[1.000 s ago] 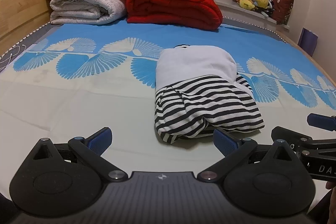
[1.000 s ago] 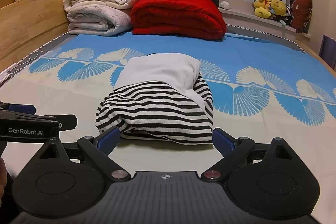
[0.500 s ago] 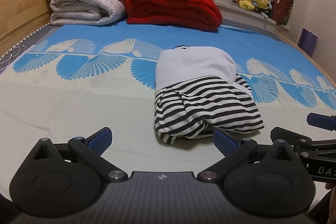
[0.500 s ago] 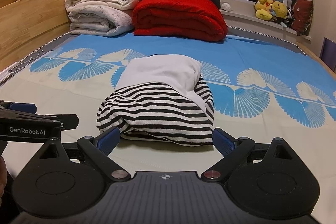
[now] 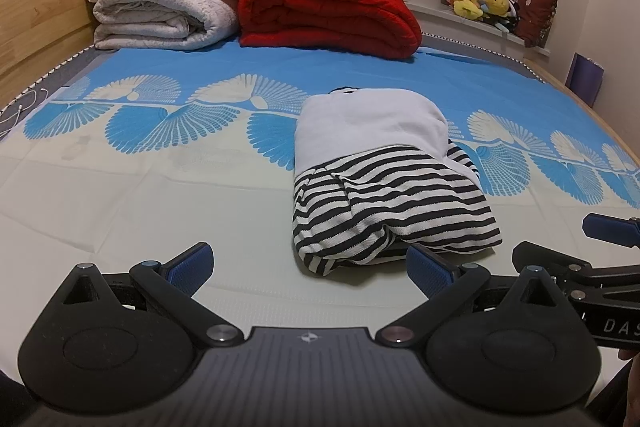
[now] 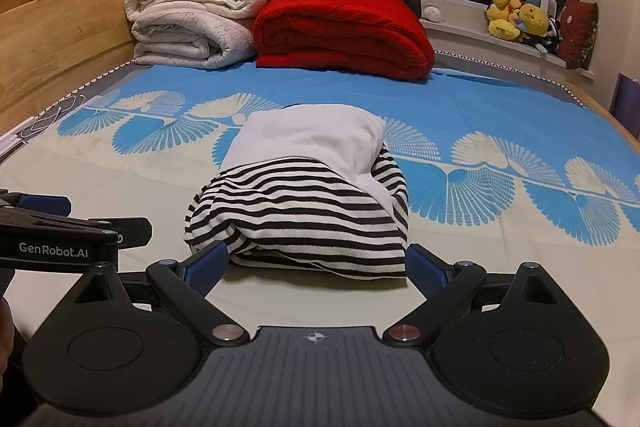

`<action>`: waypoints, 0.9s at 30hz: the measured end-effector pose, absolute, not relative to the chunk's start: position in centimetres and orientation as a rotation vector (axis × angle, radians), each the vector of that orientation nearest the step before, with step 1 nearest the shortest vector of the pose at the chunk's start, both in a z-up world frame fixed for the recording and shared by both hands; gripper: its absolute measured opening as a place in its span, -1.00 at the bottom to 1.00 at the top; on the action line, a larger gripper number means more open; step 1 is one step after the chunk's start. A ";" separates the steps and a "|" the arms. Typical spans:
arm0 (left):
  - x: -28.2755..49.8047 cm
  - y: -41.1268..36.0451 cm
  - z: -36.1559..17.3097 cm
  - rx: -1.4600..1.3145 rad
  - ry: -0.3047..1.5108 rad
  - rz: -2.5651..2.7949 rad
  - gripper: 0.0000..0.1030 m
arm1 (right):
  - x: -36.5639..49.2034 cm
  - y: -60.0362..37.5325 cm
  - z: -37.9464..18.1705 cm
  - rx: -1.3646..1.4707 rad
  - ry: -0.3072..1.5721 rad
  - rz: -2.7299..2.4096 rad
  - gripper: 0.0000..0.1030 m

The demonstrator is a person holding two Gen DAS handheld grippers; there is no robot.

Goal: Fold small clothes

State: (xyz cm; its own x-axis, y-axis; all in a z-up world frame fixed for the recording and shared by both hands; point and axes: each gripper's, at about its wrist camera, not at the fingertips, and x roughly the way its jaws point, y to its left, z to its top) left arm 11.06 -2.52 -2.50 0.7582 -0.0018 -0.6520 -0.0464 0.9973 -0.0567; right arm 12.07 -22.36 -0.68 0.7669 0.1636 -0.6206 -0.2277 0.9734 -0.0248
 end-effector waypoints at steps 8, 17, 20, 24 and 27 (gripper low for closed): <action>11.1 -2.4 -2.5 -0.068 0.708 0.020 0.99 | 12.1 -22.5 -0.7 -0.106 0.663 0.219 0.85; 11.1 -2.4 -2.5 -0.068 0.707 0.019 0.99 | 12.0 -22.5 -0.7 -0.109 0.662 0.223 0.85; 11.0 -2.5 -2.5 -0.069 0.708 0.019 0.99 | 12.0 -22.6 -0.7 -0.111 0.662 0.226 0.85; 11.0 -2.5 -2.6 -0.067 0.708 0.017 0.99 | 12.0 -22.5 -0.7 -0.111 0.662 0.225 0.85; 11.1 -2.4 -2.6 -0.067 0.707 0.017 0.99 | 12.0 -22.5 -0.7 -0.111 0.662 0.225 0.85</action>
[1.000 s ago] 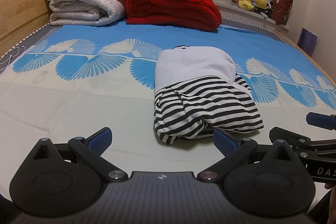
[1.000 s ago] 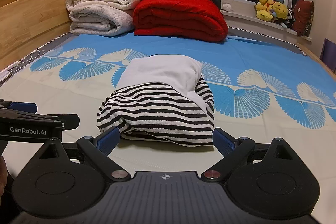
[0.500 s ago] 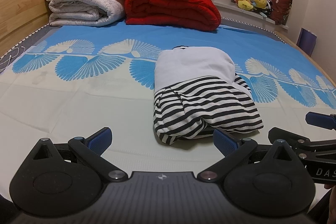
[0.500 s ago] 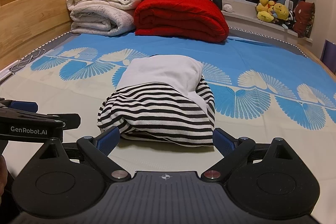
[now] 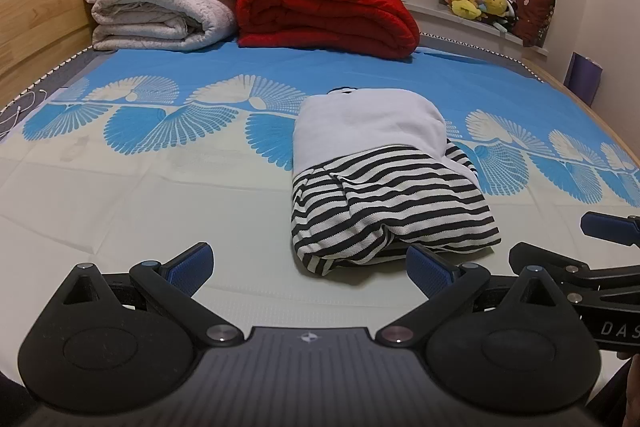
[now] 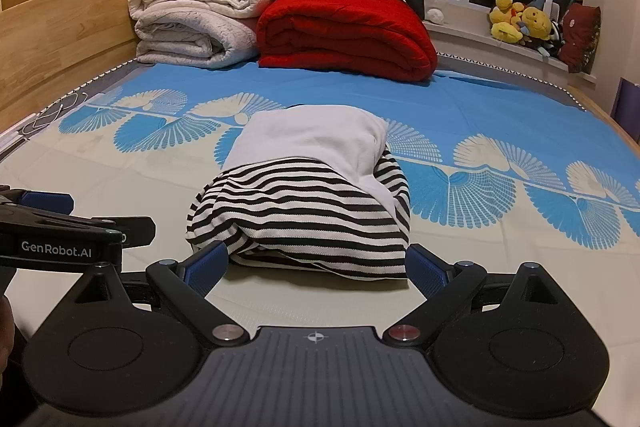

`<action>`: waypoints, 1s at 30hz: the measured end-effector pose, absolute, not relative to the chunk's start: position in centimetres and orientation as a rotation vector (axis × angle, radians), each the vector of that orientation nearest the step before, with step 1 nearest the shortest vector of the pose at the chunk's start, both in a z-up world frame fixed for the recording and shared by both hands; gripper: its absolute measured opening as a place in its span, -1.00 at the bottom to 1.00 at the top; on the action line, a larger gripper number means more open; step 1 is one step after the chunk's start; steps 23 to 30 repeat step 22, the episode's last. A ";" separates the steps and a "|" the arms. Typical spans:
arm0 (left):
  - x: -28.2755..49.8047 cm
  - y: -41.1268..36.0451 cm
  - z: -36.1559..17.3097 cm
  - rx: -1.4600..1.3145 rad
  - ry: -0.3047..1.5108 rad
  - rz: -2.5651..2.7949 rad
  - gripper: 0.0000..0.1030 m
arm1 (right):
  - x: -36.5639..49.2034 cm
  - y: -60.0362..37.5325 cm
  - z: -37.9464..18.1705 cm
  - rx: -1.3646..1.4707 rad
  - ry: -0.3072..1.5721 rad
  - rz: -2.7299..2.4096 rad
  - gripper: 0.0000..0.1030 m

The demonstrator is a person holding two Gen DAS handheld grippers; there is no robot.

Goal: Fold small clothes

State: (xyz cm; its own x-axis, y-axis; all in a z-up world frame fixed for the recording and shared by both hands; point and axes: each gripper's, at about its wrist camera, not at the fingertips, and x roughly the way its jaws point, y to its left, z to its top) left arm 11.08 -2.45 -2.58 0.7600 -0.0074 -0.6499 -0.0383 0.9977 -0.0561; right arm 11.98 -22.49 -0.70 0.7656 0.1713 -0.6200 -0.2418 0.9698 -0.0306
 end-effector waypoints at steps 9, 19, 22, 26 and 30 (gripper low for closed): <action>11.1 -2.6 -2.6 -0.062 0.703 0.013 0.99 | 12.0 -22.4 -0.7 -0.112 0.661 0.224 0.85; 11.1 -2.6 -2.6 -0.058 0.700 0.009 0.99 | 12.0 -22.4 -0.7 -0.117 0.661 0.230 0.85; 11.1 -2.6 -2.6 -0.059 0.702 0.009 0.99 | 12.0 -22.4 -0.7 -0.117 0.661 0.229 0.85; 11.1 -2.6 -2.6 -0.059 0.702 0.009 0.99 | 12.0 -22.4 -0.7 -0.117 0.661 0.229 0.85; 11.1 -2.6 -2.6 -0.059 0.702 0.009 0.99 | 12.0 -22.4 -0.7 -0.117 0.661 0.229 0.85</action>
